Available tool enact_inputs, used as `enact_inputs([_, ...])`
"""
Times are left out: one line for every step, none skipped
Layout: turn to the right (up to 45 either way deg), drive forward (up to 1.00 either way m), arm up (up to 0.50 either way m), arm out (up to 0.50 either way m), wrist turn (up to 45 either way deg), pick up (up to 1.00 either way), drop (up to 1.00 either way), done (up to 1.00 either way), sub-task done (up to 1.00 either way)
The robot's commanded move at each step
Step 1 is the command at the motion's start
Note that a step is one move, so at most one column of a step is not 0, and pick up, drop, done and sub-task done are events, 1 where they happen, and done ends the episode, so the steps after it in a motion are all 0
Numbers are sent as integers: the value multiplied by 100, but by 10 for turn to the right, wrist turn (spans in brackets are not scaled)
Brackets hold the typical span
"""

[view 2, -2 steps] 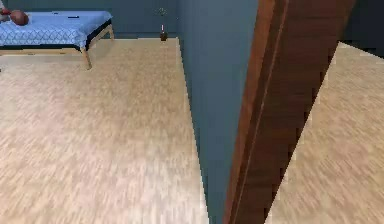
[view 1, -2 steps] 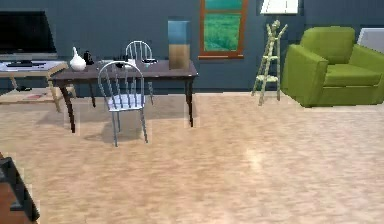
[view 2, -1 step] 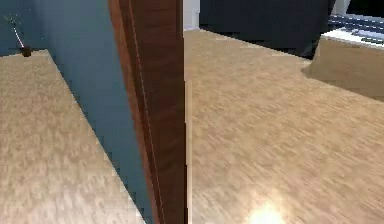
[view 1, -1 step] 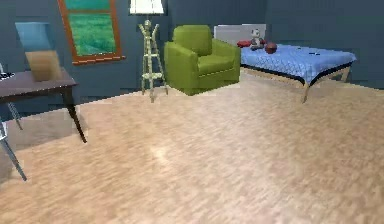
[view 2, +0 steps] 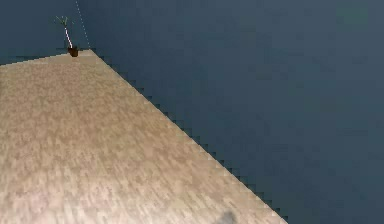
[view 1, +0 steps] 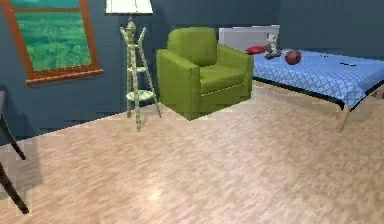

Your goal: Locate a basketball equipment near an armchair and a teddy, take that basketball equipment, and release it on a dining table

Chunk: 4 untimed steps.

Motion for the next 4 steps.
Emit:
enact_inputs([30,0,0,0,0,0,0,0,0])
enact_inputs([0,100,0,0,0,0,0,0,0])
enact_inputs([0,75,0,0,0,0,0,0,0])
enact_inputs([390,0,0,0,0,0,0,0,0])
